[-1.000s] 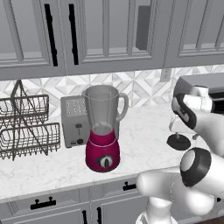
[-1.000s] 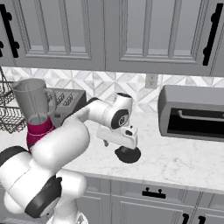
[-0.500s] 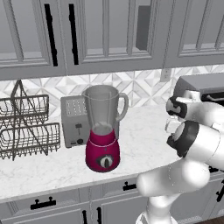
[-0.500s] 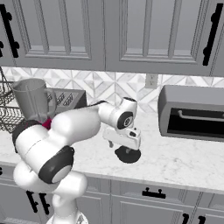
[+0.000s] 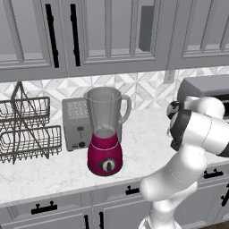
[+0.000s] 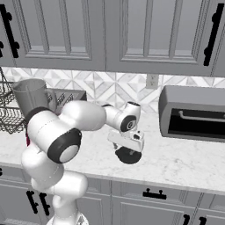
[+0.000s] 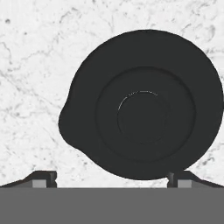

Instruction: Close the lid blender by securely placing the lid on top.

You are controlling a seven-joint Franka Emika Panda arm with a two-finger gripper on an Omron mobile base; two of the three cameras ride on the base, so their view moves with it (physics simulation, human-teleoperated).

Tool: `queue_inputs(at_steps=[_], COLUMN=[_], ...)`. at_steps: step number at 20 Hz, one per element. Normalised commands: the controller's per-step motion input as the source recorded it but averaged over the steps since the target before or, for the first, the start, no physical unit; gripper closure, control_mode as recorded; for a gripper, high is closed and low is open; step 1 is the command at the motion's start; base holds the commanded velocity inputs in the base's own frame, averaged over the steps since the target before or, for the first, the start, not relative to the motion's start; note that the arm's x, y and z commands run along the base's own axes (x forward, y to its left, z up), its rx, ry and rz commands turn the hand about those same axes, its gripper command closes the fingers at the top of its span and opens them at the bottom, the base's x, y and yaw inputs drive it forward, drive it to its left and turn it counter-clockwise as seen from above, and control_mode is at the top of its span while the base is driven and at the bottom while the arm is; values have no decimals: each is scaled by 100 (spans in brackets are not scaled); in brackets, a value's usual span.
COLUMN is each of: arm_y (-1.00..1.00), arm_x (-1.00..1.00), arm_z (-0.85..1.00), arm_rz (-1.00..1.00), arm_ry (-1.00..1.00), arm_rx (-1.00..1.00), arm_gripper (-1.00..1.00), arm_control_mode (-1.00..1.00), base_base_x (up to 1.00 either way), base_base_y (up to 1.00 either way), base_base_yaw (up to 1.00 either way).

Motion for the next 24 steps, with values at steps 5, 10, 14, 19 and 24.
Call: queue_inputs(at_steps=[5,10,14,19,24], arm_y=[-23,-2,4,16,30], arm_x=[22,26,8,0,0], arm_z=[-21,-24,-24,-52,-35], arm_rz=[0,0,0,0,0], arm_ry=[0,0,1,1,0], arm_rx=[0,0,0,0,0], arm_gripper=[-100,-100,-100,100,100], arm_control_mode=[-100,-100,-100,-100,-100], base_base_x=[0,0,0,0,0], base_base_y=[0,0,0,0,0], base_base_yaw=[0,0,0,0,0])
